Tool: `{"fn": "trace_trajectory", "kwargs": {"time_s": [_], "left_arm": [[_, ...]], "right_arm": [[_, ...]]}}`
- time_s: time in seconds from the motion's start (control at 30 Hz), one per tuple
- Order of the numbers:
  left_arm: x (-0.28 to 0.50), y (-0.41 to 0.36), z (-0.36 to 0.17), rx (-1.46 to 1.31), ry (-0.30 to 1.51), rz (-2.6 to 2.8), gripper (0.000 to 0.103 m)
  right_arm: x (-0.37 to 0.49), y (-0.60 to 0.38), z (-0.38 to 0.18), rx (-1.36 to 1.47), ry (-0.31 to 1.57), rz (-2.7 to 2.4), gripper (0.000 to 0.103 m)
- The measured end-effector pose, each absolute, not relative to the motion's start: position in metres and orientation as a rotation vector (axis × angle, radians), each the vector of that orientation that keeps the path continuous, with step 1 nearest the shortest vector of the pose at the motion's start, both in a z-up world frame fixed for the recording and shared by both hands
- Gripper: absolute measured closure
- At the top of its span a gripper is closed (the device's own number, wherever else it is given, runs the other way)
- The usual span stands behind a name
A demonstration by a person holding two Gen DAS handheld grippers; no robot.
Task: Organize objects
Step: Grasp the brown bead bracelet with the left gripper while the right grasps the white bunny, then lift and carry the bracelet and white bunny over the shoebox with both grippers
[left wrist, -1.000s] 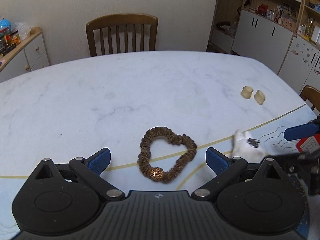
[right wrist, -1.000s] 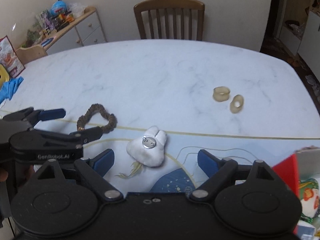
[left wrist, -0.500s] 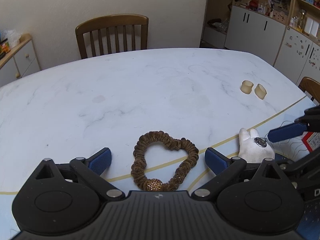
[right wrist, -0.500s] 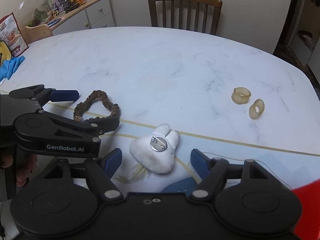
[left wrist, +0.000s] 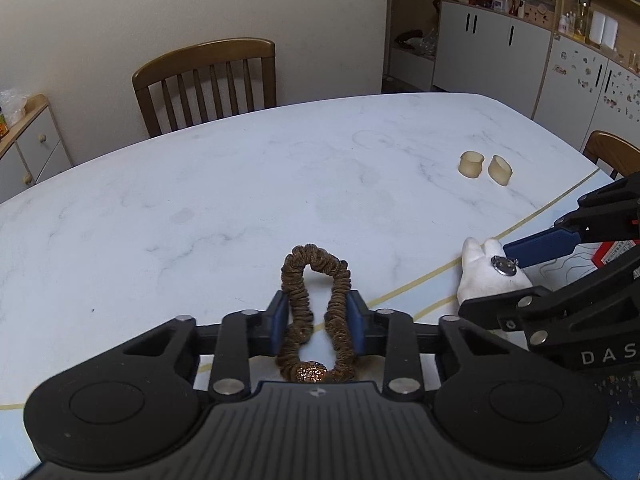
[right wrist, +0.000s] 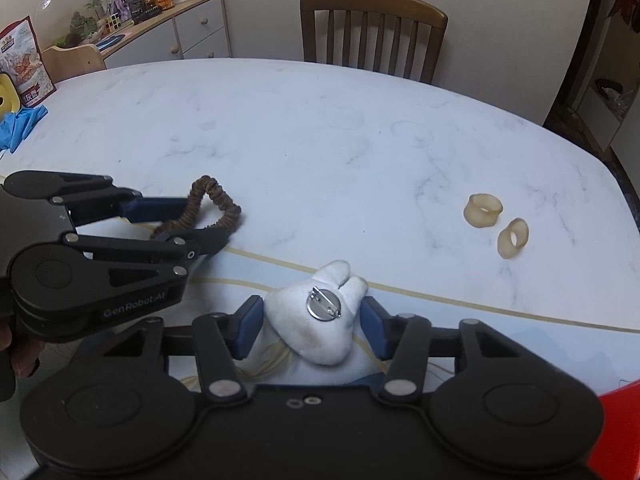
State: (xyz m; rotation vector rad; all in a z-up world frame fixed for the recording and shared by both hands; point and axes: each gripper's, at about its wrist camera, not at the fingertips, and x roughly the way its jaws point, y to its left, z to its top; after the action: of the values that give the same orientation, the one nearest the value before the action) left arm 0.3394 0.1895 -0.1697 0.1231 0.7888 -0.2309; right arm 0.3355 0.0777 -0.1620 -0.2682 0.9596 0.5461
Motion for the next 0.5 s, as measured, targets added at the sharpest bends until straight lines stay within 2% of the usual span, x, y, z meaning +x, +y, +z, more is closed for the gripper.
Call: {"fn": "trace_trajectory", "kwargs": {"time_s": [0.2,0.5], "left_arm": [[0.335,0.192,-0.166,0.088,0.817,-0.209,0.085],[0.312,0.195,-0.145,0.01,0.841,-0.209,0.086]], "right_arm": [[0.328,0.075,-0.154,-0.26,0.948,0.546,0.054],[0.304,0.06,-0.131,-0.218,0.933,0.544,0.055]]}}
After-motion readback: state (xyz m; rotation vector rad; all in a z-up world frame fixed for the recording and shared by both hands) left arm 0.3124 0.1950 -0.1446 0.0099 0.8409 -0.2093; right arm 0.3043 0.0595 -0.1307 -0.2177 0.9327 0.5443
